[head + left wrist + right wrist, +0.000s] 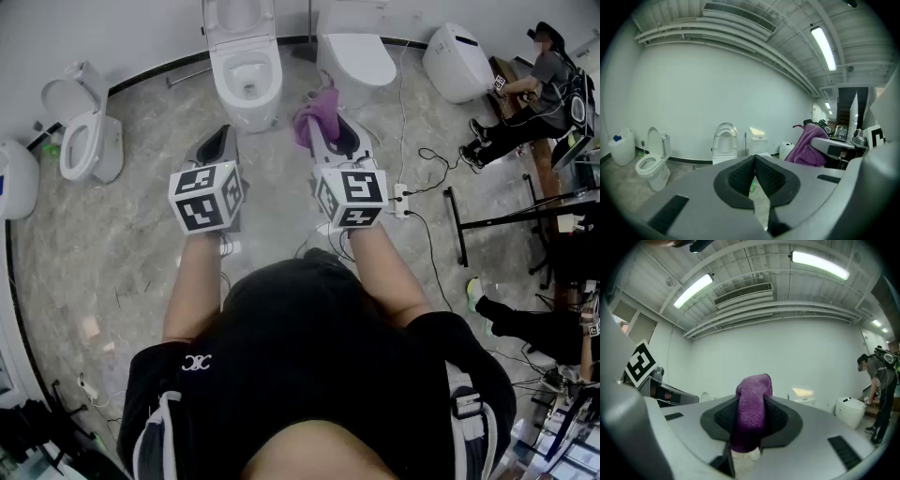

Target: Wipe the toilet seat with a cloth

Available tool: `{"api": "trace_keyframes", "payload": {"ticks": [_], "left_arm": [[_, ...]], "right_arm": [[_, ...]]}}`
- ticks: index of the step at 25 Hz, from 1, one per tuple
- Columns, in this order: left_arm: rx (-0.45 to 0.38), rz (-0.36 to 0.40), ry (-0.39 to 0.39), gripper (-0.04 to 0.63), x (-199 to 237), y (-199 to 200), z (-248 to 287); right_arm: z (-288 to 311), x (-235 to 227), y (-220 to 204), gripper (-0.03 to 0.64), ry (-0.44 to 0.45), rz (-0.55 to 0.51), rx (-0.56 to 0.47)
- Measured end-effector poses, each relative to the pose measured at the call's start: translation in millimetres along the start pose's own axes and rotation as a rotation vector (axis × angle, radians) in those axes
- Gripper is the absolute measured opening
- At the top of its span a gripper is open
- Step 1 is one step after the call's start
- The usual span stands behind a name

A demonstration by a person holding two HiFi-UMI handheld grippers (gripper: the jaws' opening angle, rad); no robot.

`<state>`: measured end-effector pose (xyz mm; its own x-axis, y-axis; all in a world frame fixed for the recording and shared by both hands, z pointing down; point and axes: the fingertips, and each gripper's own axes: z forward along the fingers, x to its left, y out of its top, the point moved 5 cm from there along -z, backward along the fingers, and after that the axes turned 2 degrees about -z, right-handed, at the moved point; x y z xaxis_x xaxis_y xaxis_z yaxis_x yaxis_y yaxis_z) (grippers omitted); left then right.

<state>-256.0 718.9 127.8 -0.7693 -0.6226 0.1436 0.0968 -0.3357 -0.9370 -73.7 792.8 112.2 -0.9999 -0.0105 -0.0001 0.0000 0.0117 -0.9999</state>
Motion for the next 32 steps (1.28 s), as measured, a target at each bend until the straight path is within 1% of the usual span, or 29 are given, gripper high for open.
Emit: {"api": "trace_keyframes", "payload": {"ticks": [4,13,16,20,23,28,32], "left_arm": [[0.014,0.001,-0.001,0.01,-9.3,2.9,17.6],[0.035,0.028,0.015,0.01,-29.5,14.4,64.0],[0.044,0.034,0.029,0.009,-40.7,17.2,82.3],[0.053,0.037,0.048,0.01,-66.0,20.4,106.0],[0.059,0.021,0.07,0.009,-80.7,21.0,122.5],[0.049,-0.023,0.129,0.01,-101.9,18.3,140.9],[0.067,-0.061,0.174,0.009,-109.8,8.5,152.0]], "right_arm": [[6.5,-16.9,-3.9,0.12,-0.001,0.005,0.013],[33.7,-62.2,-11.0,0.12,0.019,0.047,-0.01],[42.1,-83.4,-15.0,0.12,0.029,0.057,-0.006],[48.2,-120.3,-19.3,0.12,0.047,0.067,0.006],[55.4,-146.0,-21.6,0.12,0.066,0.067,0.014],[64.2,-183.7,-31.2,0.12,0.119,0.056,0.032],[75.2,-206.3,-41.5,0.12,0.161,0.058,0.064]]}}
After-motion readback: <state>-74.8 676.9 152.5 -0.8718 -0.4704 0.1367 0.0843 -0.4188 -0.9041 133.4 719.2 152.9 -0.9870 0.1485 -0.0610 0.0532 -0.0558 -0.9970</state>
